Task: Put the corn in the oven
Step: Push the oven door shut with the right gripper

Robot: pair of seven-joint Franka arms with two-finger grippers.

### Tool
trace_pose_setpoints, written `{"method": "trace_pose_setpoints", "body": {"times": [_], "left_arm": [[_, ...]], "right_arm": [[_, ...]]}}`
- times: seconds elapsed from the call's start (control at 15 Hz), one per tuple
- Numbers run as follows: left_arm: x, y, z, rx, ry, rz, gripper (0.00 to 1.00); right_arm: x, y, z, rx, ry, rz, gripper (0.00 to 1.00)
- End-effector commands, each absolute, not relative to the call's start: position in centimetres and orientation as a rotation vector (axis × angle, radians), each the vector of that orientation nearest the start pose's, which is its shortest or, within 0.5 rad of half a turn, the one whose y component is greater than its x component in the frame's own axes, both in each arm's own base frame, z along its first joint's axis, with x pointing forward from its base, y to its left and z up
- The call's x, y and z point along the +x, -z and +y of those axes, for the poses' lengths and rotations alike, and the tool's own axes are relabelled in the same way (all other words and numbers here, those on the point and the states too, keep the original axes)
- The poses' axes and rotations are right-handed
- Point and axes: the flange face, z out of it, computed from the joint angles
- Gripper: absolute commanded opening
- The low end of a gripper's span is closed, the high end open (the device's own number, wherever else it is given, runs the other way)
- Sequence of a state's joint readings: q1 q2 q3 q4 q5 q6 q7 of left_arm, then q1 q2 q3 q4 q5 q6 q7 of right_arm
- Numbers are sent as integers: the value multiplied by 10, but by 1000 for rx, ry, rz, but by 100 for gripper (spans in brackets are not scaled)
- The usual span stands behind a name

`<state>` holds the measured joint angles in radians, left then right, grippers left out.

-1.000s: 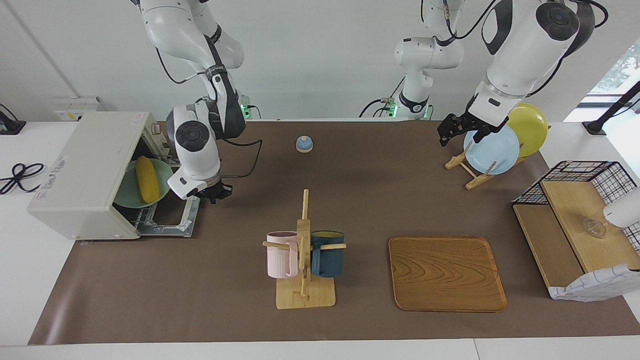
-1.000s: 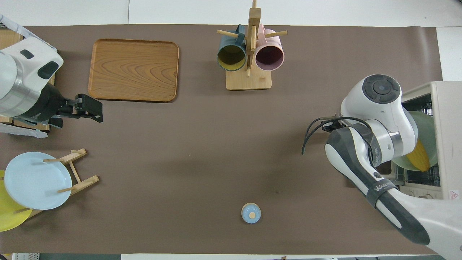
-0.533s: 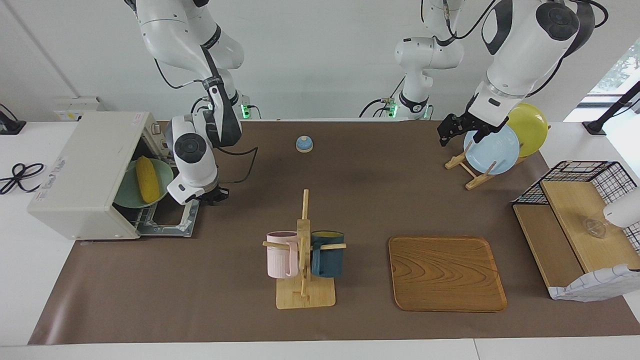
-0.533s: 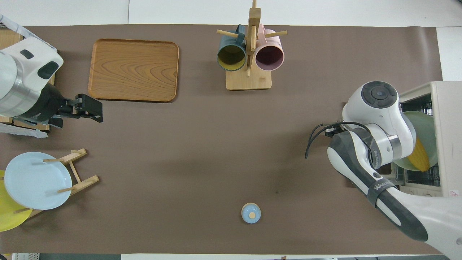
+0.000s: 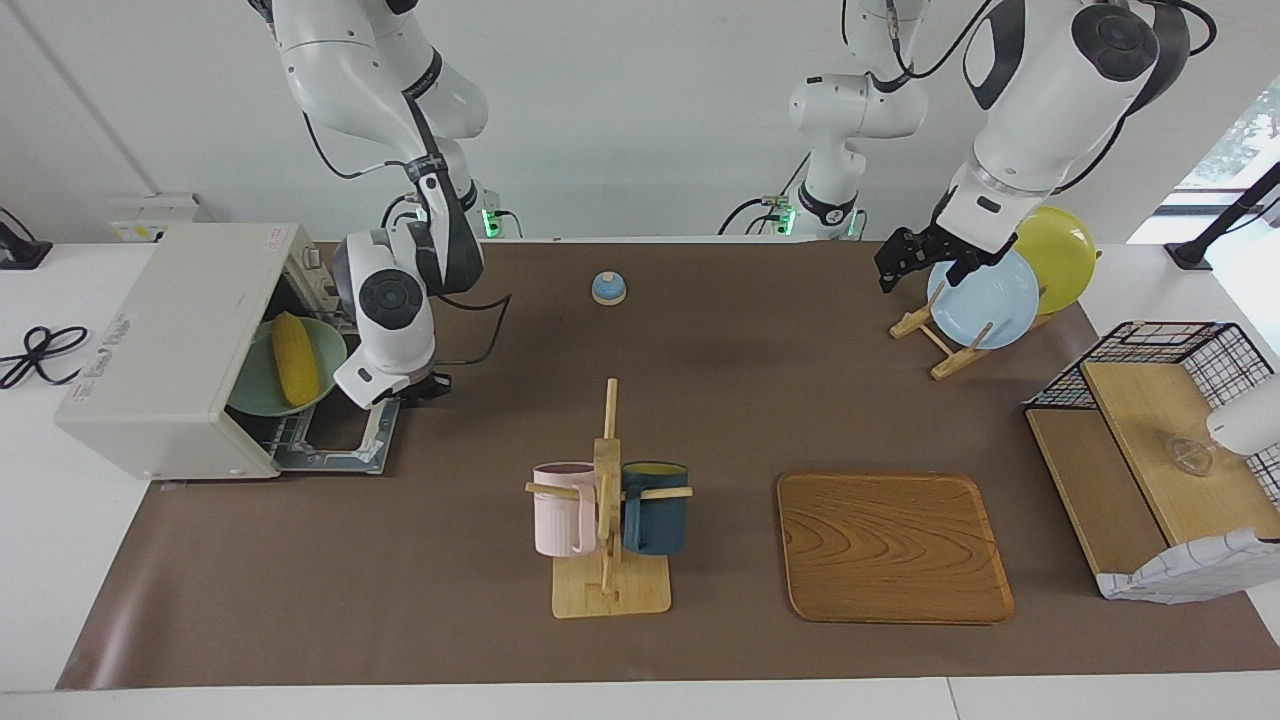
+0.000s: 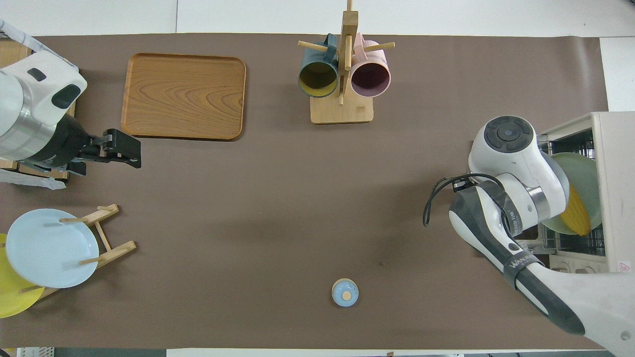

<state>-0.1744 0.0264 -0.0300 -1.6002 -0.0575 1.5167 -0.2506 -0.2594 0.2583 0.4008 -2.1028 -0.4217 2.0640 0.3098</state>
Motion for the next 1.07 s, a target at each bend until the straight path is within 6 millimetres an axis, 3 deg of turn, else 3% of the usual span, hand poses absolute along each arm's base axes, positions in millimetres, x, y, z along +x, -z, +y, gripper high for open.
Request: {"method": "trace_pose_setpoints", "body": {"times": [0.0,0.27,0.53,0.8,1.0], "left_arm": [[540,-597,-115,-3182,-169,-83,100],[540,-597,-116,-3181,-172,-81,100],[540,-597,-115,-3182,-169,-83,100],[540,-597,-115,-3181,-172,-83,100],[540,-597,-115,-3182,-169,-83,100]], "right_arm": [[544,-302,45,-3479,-398,-161,0],[563,-353,26,-3479,-480,-246,0],[556,-392,-13,-3485,-520,-252,0],[549,-412,-64,-3470,-536,-259,0],[547,-424,-81,-3466,-542,-274,0]]}}
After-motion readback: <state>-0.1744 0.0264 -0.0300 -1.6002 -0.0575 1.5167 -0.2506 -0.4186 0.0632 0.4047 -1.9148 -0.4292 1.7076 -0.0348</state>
